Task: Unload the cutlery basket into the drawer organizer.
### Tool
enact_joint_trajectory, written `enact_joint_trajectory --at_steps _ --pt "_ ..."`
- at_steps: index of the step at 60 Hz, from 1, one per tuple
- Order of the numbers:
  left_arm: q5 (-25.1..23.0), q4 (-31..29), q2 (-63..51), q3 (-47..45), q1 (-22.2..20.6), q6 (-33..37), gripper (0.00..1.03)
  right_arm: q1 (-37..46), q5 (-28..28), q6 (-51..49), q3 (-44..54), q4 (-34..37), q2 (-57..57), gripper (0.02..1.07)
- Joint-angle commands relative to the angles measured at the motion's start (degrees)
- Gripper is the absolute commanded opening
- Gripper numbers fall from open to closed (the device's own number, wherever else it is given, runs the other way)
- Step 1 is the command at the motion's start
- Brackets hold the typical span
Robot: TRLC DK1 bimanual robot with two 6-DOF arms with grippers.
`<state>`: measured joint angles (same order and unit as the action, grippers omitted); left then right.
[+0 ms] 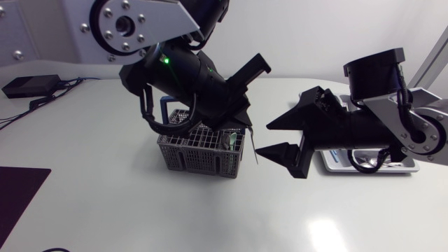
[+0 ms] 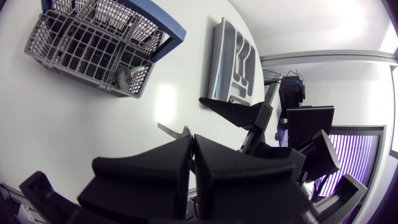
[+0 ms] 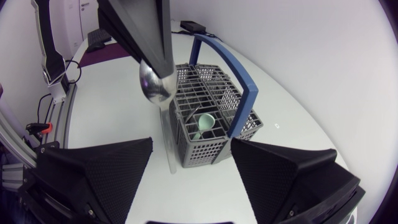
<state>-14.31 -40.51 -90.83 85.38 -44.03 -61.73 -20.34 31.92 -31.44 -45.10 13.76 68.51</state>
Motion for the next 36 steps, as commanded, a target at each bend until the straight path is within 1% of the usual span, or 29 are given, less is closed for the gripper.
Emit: enact_joint_trajectory --at_steps 1,7,12,13,18,23,28,30,31,35,36 --pt "-0.8 0.6 -1.1 0.4 -0.1 -1.9 0.04 -1.0 0.0 2.1 -1.2 -1.0 1.5 0.83" --pt "-1.6 1.0 -1.5 0.6 -0.1 -2.2 0.04 -1.9 -0.1 2.5 -1.2 -1.6 1.8 0.72" --pt "-2.1 1.1 -2.1 0.7 0.0 -2.3 0.04 -2.4 -0.3 3.3 -1.5 -2.1 2.4 0.58" --pt "-2.2 1.1 -2.1 0.7 0.0 -2.3 0.04 -2.4 -0.3 3.3 -1.5 -2.2 2.4 0.57" --pt "-2.4 1.2 -2.1 0.9 0.0 -2.4 0.04 -2.7 -0.3 3.7 -1.7 -2.4 2.9 0.45" --pt "-2.5 1.2 -2.1 0.9 0.0 -2.6 0.04 -2.9 -0.3 3.8 -1.8 -2.5 3.0 0.35" --pt "-2.8 1.2 -2.2 0.9 0.1 -2.6 0.04 -3.0 -0.3 3.9 -1.8 -2.5 3.3 0.27" --pt "-2.9 1.2 -2.1 0.9 0.1 -2.6 0.04 -3.3 -0.3 4.1 -1.8 -2.5 3.6 0.23" --pt "-3.1 1.2 -2.1 0.9 0.1 -2.6 0.04 -3.6 -0.3 4.1 -1.8 -2.5 3.6 0.19" --pt "-3.4 1.2 -2.1 0.9 0.0 -2.6 0.04 -4.0 -0.3 4.1 -1.8 -2.5 3.9 0.12" --pt "-3.4 1.2 -2.1 0.9 0.0 -2.6 0.04 -4.1 -0.3 4.1 -1.8 -2.5 4.0 0.11"
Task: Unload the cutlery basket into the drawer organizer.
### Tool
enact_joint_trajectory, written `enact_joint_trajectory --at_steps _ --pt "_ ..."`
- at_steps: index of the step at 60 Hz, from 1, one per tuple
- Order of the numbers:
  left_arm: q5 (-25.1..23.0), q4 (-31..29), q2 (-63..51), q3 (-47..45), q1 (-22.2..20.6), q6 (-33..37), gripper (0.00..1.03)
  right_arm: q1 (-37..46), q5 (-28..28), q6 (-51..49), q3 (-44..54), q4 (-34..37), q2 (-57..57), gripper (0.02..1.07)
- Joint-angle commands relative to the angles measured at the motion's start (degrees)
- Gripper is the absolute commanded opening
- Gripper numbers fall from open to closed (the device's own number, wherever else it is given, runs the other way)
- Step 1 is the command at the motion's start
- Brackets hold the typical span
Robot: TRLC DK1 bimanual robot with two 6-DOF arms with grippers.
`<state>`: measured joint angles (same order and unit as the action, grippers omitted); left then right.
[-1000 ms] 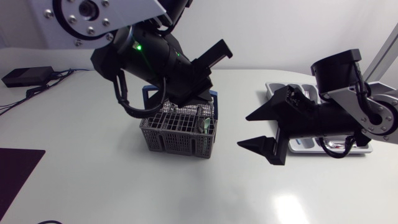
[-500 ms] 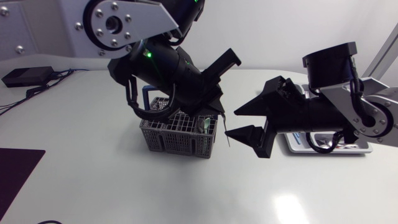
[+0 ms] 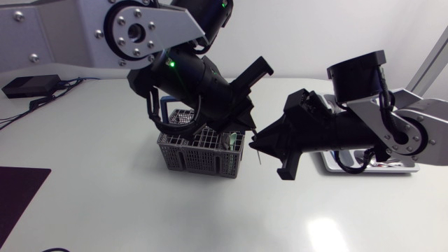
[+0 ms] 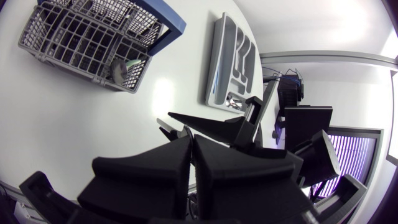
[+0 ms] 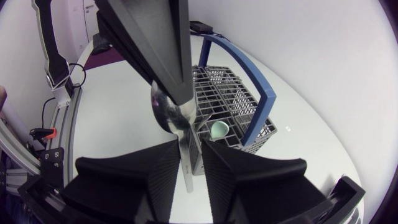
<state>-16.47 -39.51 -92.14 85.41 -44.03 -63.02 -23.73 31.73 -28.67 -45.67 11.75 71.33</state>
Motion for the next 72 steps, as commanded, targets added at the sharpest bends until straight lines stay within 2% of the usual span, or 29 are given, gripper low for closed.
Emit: enact_joint_trajectory --at_steps 1,10,29,39,40,43,44,51,56,65,72 --pt "-1.2 0.2 -0.8 0.9 0.0 -1.3 0.04 -0.7 -0.1 1.3 -1.4 -0.5 1.3 0.11" --pt "-1.4 0.2 -0.8 0.6 0.1 -1.3 0.04 -0.6 0.1 1.4 -1.8 0.0 1.8 0.08" --pt "-1.5 0.2 -0.5 0.6 0.2 -1.3 0.06 -0.4 0.1 1.7 -1.8 0.4 1.8 0.08" --pt "-2.9 0.3 -0.3 1.0 0.9 -1.6 0.34 0.2 0.4 1.6 -2.1 1.3 1.4 0.08" --pt "-2.9 0.8 0.0 0.9 1.1 -1.5 0.47 0.5 0.6 1.4 -2.1 1.7 1.3 0.08" --pt "-2.9 1.4 0.3 0.9 1.4 -1.6 0.59 0.8 0.8 1.1 -2.2 2.4 1.2 0.08" --pt "-2.9 1.8 0.4 0.9 1.6 -1.6 0.68 1.0 1.1 0.7 -2.2 2.8 1.2 0.08" --pt "-2.9 2.6 0.9 1.1 2.9 -1.7 0.91 2.2 1.6 -0.6 -2.5 4.5 1.0 0.08" --pt "-2.9 3.3 1.3 1.3 4.1 -1.7 0.97 3.6 2.4 -2.9 -3.3 7.4 1.4 0.08" --pt "-2.8 3.4 1.5 2.0 5.9 -1.2 0.98 6.8 3.3 -7.1 -3.5 10.8 1.6 0.08" --pt "-2.5 2.5 1.3 1.8 8.2 -0.2 0.98 12.3 4.3 -13.9 -4.3 15.2 2.4 0.08"
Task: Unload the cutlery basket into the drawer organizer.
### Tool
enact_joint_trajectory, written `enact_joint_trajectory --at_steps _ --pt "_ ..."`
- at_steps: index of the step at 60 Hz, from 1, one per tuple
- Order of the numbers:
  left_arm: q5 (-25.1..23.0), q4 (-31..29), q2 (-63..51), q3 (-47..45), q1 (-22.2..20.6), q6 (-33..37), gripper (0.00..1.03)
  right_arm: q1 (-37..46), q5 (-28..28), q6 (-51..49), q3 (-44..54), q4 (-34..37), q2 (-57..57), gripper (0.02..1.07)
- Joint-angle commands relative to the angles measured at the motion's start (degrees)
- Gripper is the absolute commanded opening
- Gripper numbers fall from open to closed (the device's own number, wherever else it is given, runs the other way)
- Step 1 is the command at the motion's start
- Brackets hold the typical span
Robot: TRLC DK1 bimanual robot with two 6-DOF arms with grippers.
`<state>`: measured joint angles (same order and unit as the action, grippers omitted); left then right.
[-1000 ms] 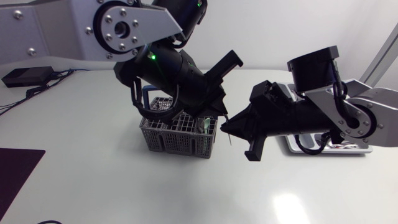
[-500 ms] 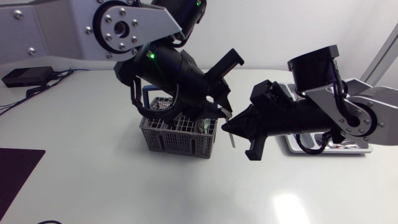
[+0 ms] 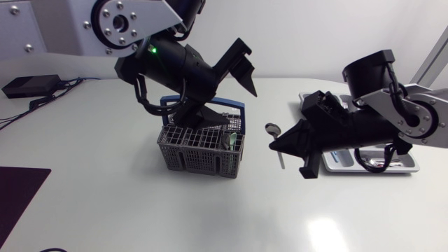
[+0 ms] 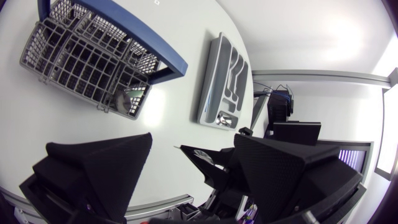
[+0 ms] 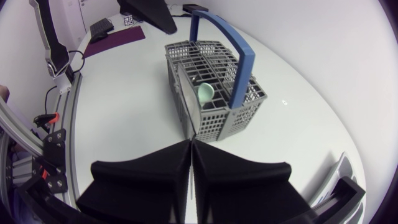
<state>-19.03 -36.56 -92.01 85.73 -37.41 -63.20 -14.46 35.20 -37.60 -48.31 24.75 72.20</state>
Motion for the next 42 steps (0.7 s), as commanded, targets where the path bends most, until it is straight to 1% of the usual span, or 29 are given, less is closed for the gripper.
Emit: enact_joint_trajectory --at_steps 1,9,17,24,35,42 --pt "0.0 -0.8 1.0 1.5 2.0 0.4 0.98 3.9 0.8 -6.2 -1.7 2.9 1.8 0.08" --pt "0.6 -3.2 -0.2 1.1 3.5 3.6 0.98 11.0 2.2 -14.3 -3.0 7.1 4.0 0.08" --pt "0.9 -4.1 -0.9 -0.1 5.2 7.0 0.98 18.2 3.7 -22.1 -4.8 10.8 6.8 0.08" --pt "1.8 -4.5 -1.1 -1.7 5.7 10.5 0.98 24.3 4.4 -29.5 -7.0 14.2 9.8 0.08" --pt "1.8 -4.9 -0.8 -3.5 6.6 13.5 0.98 33.1 4.1 -39.7 -11.8 17.6 16.1 0.08" --pt "2.3 -5.7 -0.6 -4.3 6.6 15.2 0.98 36.3 2.8 -43.7 -14.5 18.5 19.5 0.08"
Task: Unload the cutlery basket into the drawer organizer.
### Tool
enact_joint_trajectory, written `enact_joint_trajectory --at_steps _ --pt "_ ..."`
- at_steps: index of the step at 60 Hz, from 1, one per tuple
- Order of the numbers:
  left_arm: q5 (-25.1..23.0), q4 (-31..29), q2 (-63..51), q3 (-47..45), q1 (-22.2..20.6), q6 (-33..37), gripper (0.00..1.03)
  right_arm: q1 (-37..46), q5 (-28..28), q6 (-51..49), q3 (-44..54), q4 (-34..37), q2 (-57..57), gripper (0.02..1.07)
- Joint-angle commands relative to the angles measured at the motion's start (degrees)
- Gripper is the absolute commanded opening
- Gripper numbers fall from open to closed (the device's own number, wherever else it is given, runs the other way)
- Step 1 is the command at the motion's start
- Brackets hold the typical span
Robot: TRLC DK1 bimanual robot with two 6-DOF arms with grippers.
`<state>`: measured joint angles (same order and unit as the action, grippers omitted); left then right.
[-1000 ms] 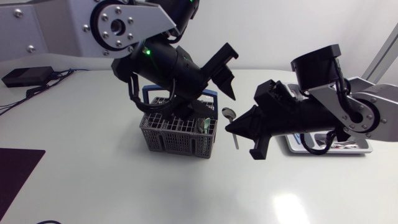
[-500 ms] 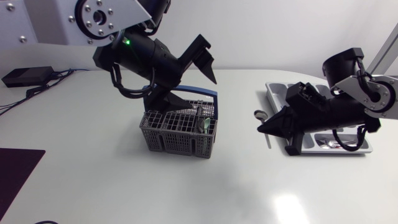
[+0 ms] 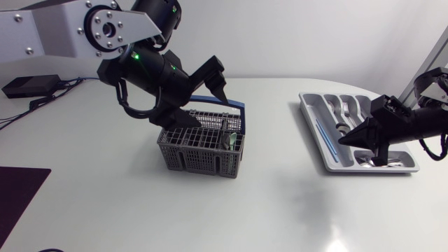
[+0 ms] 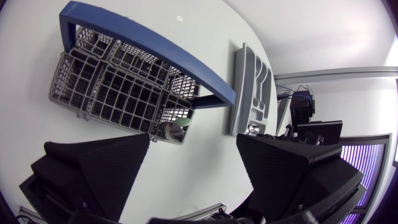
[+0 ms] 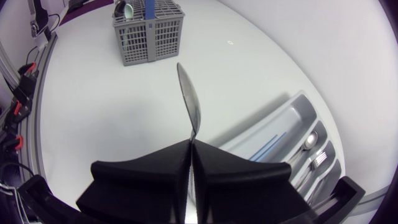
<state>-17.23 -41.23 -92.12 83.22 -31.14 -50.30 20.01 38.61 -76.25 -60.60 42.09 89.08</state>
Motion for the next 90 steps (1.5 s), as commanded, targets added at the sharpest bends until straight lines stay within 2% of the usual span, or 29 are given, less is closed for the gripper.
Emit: enact_joint_trajectory --at_steps 1,11,28,46,53,58,64,67,70,77,90 --pt "1.0 -1.0 -0.5 -1.9 0.3 2.6 0.98 2.3 -1.0 -5.5 -2.6 1.2 3.1 0.08" --pt "3.3 -1.0 0.4 -3.2 -0.1 4.8 0.98 6.3 -3.1 -11.5 -5.5 1.3 7.1 0.08" --pt "5.2 -2.4 1.3 -4.6 0.1 8.8 0.98 10.8 -10.6 -18.6 -10.4 -2.0 15.2 0.08" --pt "6.2 -2.7 3.7 -6.9 0.3 14.2 0.98 11.9 -19.2 -21.9 -10.2 -10.6 20.0 0.08" --pt "6.5 -2.7 4.8 -8.3 0.3 16.5 0.98 11.3 -24.2 -23.2 -6.3 -17.4 20.3 0.09" --pt "6.6 -2.7 5.6 -8.9 0.3 17.7 0.98 10.9 -26.6 -23.7 -4.4 -19.7 20.1 0.22" --pt "7.4 -2.7 6.2 -9.5 0.4 19.3 0.98 10.6 -29.0 -23.9 -2.4 -21.4 19.2 0.55" --pt "7.5 -2.7 6.4 -9.9 0.4 19.7 0.98 10.4 -29.3 -23.8 -1.8 -21.8 18.4 0.68" --pt "7.6 -2.6 6.7 -10.3 0.4 20.2 0.98 10.2 -29.3 -23.4 -1.2 -21.9 17.4 0.77" --pt "7.9 -2.4 7.4 -11.1 0.4 21.7 0.98 9.4 -28.3 -20.8 -0.3 -20.7 13.8 0.88" --pt "7.9 -2.1 8.9 -12.3 1.3 24.2 0.98 3.5 -23.6 -8.8 2.2 -16.7 3.8 0.88"
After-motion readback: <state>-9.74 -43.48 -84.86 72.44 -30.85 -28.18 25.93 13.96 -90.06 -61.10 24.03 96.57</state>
